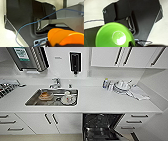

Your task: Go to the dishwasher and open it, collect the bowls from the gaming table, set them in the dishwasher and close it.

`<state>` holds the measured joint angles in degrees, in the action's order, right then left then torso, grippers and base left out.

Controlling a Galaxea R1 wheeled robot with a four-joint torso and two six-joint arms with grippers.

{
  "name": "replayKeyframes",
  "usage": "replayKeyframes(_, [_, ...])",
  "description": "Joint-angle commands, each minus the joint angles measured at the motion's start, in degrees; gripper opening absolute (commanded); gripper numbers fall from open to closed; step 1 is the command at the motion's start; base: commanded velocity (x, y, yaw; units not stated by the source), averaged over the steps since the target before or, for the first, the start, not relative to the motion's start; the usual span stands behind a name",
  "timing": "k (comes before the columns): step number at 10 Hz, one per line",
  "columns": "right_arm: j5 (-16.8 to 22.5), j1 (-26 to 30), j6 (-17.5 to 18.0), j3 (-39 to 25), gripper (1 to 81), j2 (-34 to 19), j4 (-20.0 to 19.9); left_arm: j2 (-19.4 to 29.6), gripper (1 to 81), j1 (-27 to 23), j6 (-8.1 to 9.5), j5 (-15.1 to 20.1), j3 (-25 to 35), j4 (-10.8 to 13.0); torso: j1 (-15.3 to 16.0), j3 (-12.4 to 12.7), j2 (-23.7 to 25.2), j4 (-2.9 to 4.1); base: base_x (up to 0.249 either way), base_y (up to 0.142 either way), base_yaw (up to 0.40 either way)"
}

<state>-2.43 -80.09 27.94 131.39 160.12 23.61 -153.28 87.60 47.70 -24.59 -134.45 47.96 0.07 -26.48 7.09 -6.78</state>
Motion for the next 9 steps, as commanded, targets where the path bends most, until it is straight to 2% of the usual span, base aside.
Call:
replayKeyframes(1, [2.9,1.5,0.1,-1.1,1.0,-1.2,0.0,15.6,1.0,-1.0,1.34,-2.0,16.7,0.1,0.0,0.0,0.0,0.0,0.0,0.0,0.0])
replayKeyframes(5, [2.8,1.6,0.1,-1.2,1.0,-1.3,0.1,24.3,1.0,-7.2,1.52,-1.2,28.1,-0.8,0.0,0.0,0.0,0.0,0.0,0.0,0.0])
replayKeyframes(6, [2.8,1.6,0.1,-1.3,1.0,-1.3,0.1,26.4,1.0,-9.3,1.78,0.1,31.5,-0.8,0.0,0.0,0.0,-0.02,0.0,0.0,0.0])
replayKeyframes(9, [2.8,2.0,0.1,-1.5,1.0,-1.4,0.0,32.3,1.0,-19.1,1.78,15.7,47.2,-0.9,0.0,0.0,0.0,-0.02,0.0,0.0,0.0])
